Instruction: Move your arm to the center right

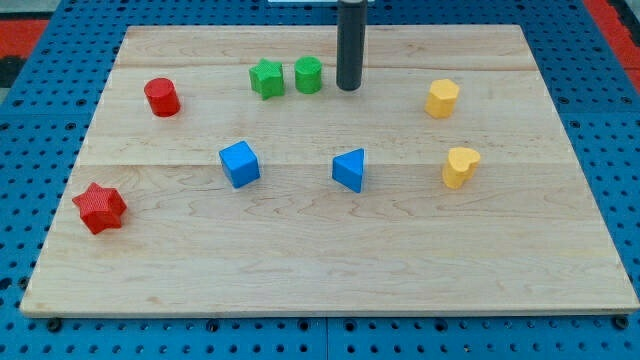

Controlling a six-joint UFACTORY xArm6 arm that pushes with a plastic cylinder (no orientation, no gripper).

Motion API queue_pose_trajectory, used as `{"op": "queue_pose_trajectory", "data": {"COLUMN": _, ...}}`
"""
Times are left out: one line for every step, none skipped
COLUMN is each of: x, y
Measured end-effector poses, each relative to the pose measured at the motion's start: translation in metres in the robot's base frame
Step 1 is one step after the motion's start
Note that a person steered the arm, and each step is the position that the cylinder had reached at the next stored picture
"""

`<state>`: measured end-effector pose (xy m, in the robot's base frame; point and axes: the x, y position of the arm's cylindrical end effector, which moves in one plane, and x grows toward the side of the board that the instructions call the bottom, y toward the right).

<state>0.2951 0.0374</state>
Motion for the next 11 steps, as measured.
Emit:
{"op": "queue_pose_trajectory", "data": {"x": -0.021, "y": -0.015}}
{"op": "queue_pose_trajectory", "data": {"x": -0.012, "y": -0.041}}
{"op": "queue_pose_trajectory", "data": {"x": -0.011, "y": -0.032}}
{"op": "queue_pose_trajectory", "data": {"x": -0.015, "y": 0.018}}
{"op": "queue_pose_trajectory", "data": {"x": 0.014, "y": 0.034}}
{"op": "queue_pose_trajectory", "data": {"x": 0.059, "y": 0.034}}
{"op": "queue_pose_trajectory", "data": {"x": 0.061, "y": 0.021}}
{"op": "queue_pose_trajectory", "data": {"x": 0.079, "y": 0.055}}
{"op": "queue_pose_trajectory", "data": {"x": 0.079, "y": 0.11}}
{"op": "queue_pose_trajectory", "data": {"x": 0.089, "y": 0.185}}
{"op": "queue_pose_trajectory", "data": {"x": 0.118, "y": 0.233}}
